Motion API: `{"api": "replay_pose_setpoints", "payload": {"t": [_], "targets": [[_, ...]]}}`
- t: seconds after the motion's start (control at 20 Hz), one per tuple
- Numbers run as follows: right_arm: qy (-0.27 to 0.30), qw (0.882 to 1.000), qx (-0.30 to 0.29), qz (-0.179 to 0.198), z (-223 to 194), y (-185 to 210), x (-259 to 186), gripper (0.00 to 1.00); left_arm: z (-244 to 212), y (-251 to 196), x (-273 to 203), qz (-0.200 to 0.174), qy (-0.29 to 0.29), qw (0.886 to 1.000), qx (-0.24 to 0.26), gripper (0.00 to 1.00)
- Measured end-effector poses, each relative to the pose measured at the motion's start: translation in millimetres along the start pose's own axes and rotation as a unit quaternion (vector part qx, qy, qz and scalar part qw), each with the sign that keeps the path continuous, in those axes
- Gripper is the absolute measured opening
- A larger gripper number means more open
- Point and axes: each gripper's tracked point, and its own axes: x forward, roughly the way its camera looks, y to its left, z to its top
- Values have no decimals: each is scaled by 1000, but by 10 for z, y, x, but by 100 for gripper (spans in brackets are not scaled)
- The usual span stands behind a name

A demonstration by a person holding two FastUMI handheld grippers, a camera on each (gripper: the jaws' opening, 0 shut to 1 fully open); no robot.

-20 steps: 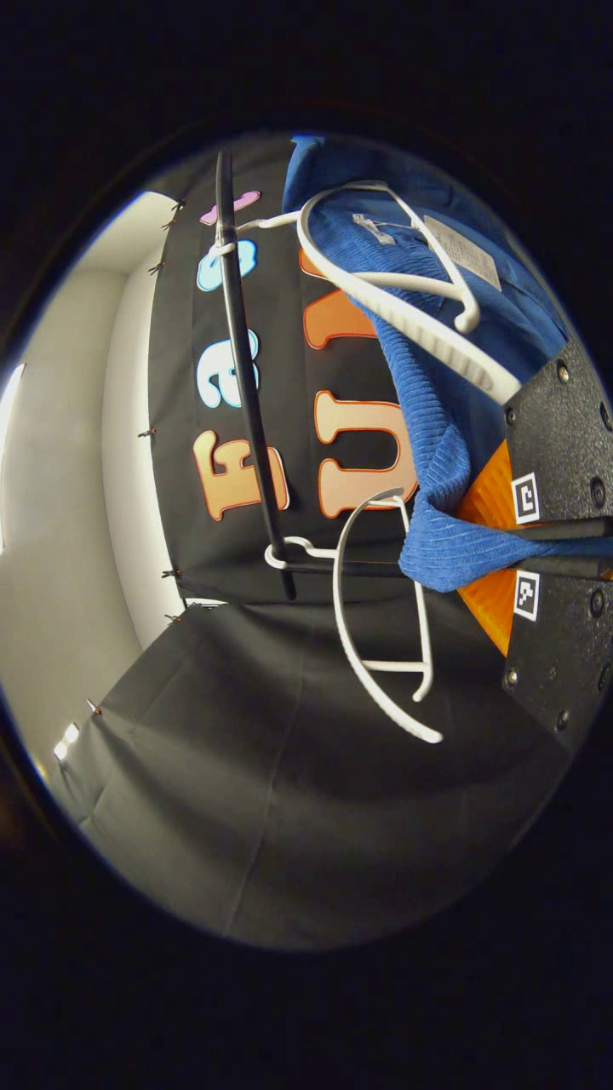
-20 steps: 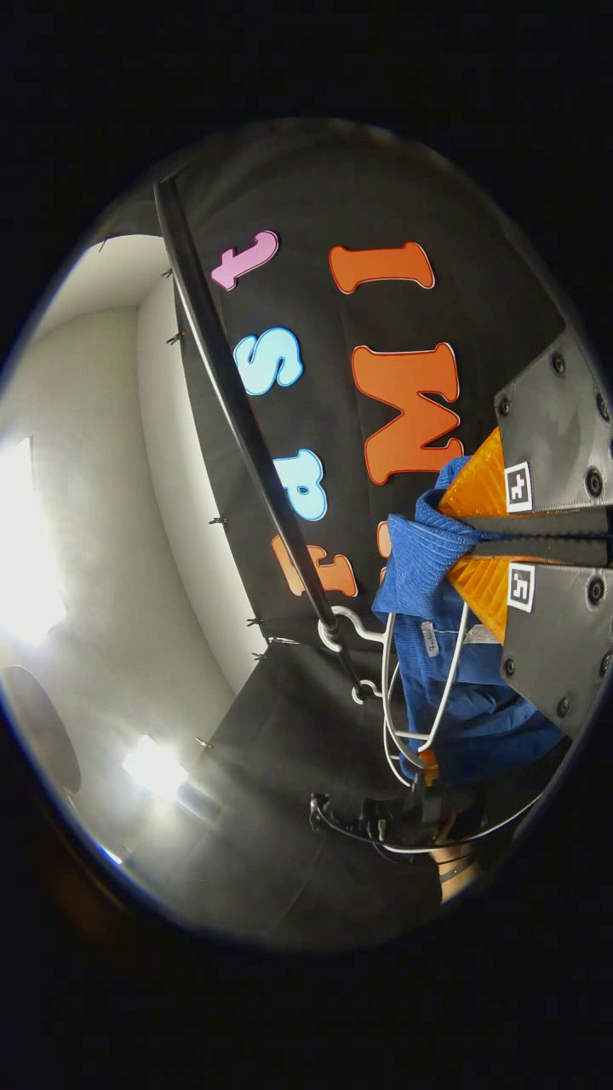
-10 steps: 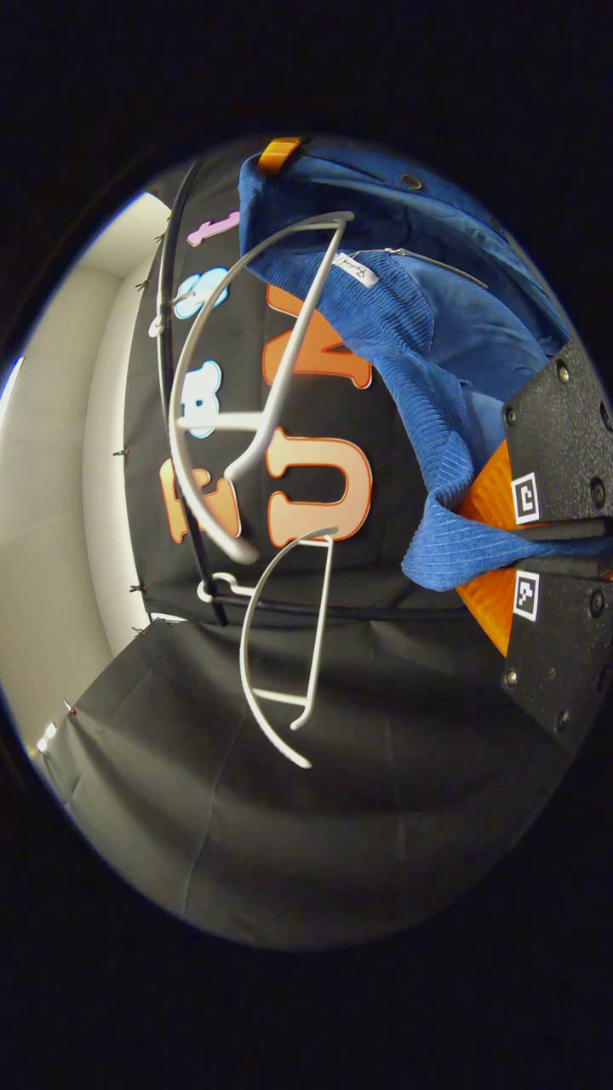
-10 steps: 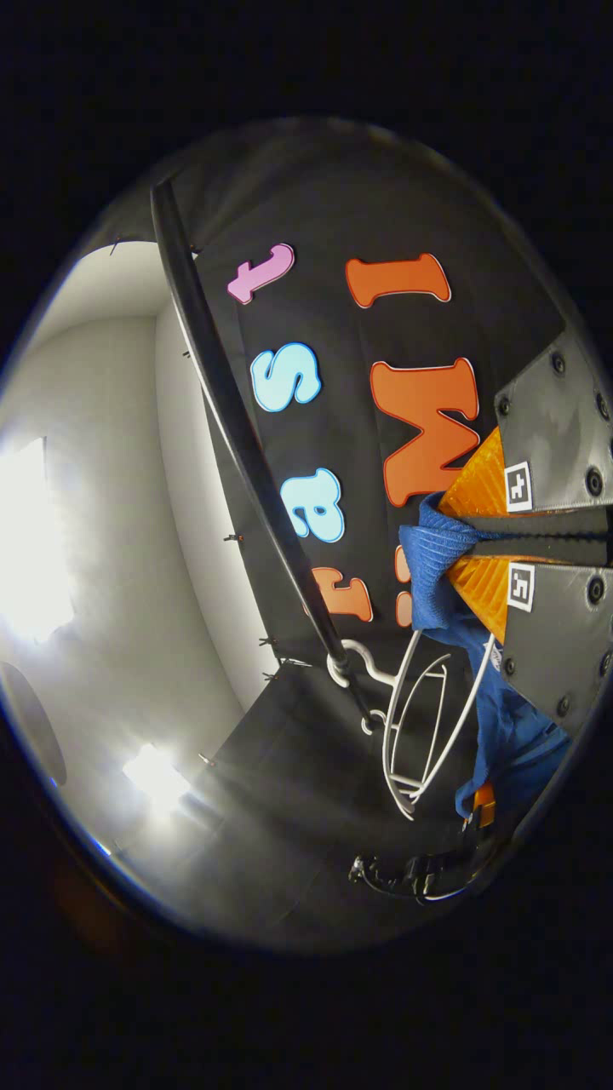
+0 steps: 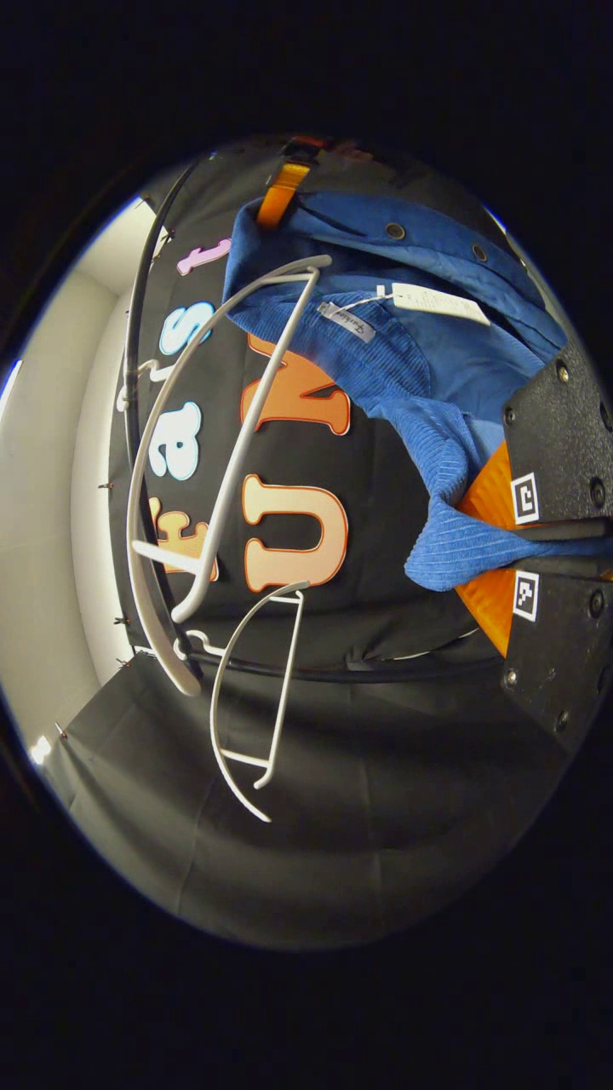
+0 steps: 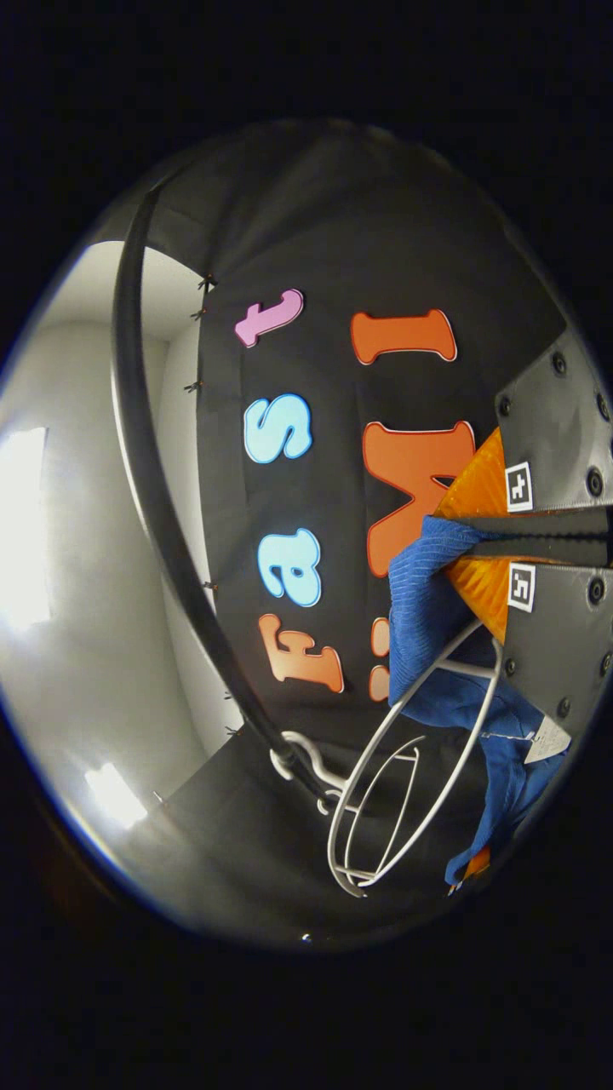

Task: Grasp the clothes on the hanger with both hands and then place them into the laundry hamper below.

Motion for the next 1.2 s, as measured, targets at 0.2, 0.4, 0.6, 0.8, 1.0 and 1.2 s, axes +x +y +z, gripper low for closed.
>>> {"api": "replay_pose_setpoints", "payload": {"t": [0.2, 0.4, 0.6, 0.8, 1.0, 1.2], "targets": [[58, 998, 31, -24, -451, -251, 60, 9, -86, -81, -28, -8, 8, 1000, 2, 7], [94, 993, 54, -51, -724, -576, -24, 9, -243, -168, -53, -14, 25, 1000, 2, 7], [124, 990, 53, -45, -932, -590, -249, 8, -324, -294, -40, -25, 37, 999, 2, 7], [155, 986, 52, 20, -1092, -214, -477, 9, -477, -475, -114, -35, 52, 998, 9, 7], [194, 977, 40, 80, -1343, 230, -726, 9, -739, -631, -183, -48, 83, 995, -3, 7], [262, 956, 57, 122, -1815, 592, -1113, 9, -1126, -822, -262, -76, 139, 987, -18, 7]]}}
